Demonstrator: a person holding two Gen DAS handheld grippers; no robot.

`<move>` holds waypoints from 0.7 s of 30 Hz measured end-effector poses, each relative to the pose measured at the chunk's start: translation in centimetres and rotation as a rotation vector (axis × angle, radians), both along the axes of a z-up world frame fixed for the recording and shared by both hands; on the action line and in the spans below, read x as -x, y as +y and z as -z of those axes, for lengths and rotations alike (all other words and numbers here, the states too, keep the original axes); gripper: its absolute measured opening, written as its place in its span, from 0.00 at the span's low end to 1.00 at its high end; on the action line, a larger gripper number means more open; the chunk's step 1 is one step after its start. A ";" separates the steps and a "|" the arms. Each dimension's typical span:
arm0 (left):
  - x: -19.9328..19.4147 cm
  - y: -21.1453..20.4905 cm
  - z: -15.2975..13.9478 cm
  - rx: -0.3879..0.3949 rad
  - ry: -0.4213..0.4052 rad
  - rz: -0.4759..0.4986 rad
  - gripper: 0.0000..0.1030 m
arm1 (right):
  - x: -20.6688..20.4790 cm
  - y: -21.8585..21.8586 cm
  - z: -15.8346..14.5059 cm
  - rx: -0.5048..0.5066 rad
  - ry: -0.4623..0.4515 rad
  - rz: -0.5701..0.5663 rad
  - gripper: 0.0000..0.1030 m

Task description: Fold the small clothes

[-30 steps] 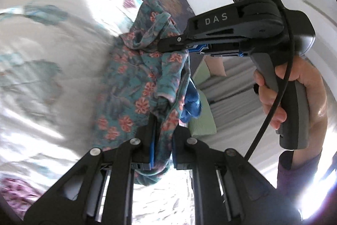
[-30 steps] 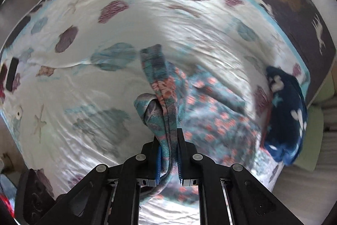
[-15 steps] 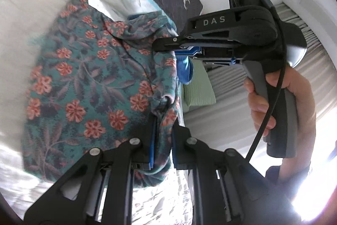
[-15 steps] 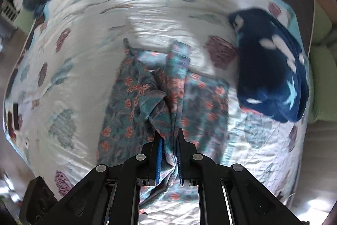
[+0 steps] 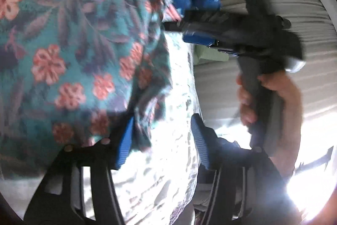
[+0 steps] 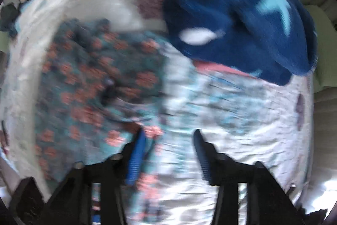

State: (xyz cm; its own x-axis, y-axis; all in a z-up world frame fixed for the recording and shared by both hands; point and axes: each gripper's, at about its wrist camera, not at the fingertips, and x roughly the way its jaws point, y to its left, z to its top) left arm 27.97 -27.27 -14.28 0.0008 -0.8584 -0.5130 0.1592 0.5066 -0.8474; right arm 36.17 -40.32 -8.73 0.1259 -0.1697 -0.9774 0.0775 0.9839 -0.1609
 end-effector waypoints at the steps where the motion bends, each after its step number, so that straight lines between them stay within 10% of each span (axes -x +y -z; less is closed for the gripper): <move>1: 0.2 0.2 -0.6 0.000 -0.016 0.013 0.59 | 0.4 -0.3 -0.1 0.106 0.001 -0.008 0.54; 10: 0.5 8.8 -6.3 0.043 -0.201 -0.081 0.82 | 4.8 0.1 -8.0 -0.286 -0.300 -0.042 0.55; 15: -2.2 11.1 -3.4 0.023 -0.131 -0.191 0.82 | 1.3 7.9 -5.1 -0.400 -0.121 -0.271 0.59; 21: -2.7 10.6 -0.8 -0.008 -0.095 -0.139 0.82 | -5.5 8.5 0.2 -0.405 -0.077 -0.172 0.56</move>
State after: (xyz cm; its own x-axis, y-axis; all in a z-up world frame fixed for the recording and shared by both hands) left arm 30.69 -16.66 -13.45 0.1680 -0.8424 -0.5120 0.1665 0.5362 -0.8275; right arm 41.64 -31.82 -8.89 0.1935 0.2547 -0.9475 -0.0959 0.9660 0.2401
